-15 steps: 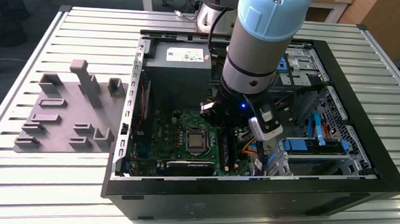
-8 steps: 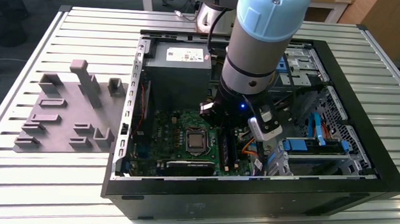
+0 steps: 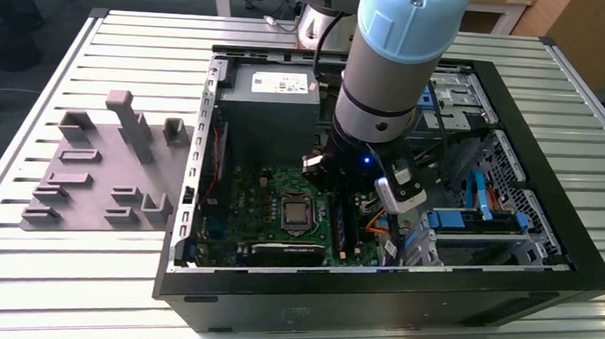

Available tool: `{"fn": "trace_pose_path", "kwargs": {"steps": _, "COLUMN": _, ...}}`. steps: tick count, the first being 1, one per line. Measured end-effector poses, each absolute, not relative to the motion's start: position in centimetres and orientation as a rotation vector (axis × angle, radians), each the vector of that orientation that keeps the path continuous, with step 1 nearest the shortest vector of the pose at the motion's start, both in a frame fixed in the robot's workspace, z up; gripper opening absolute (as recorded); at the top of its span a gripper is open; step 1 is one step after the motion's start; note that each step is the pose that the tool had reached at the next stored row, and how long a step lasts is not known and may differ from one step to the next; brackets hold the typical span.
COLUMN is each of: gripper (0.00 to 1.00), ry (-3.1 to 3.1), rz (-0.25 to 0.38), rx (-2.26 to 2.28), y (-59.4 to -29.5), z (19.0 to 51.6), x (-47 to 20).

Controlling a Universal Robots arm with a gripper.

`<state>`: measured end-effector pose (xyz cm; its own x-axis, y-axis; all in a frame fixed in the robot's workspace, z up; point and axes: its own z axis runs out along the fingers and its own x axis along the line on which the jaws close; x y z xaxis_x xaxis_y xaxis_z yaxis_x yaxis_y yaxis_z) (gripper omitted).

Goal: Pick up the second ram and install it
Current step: 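Insert the second ram into the second slot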

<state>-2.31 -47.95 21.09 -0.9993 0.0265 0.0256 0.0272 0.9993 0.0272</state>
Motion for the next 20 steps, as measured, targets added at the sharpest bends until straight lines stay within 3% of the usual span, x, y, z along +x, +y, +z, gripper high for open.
{"fn": "trace_pose_path", "kwargs": {"steps": 20, "gripper": 0.14, "ry": -3.116, "rz": -0.043, "rx": -0.045, "y": -47.95, "z": 21.27, "x": -2.2}}
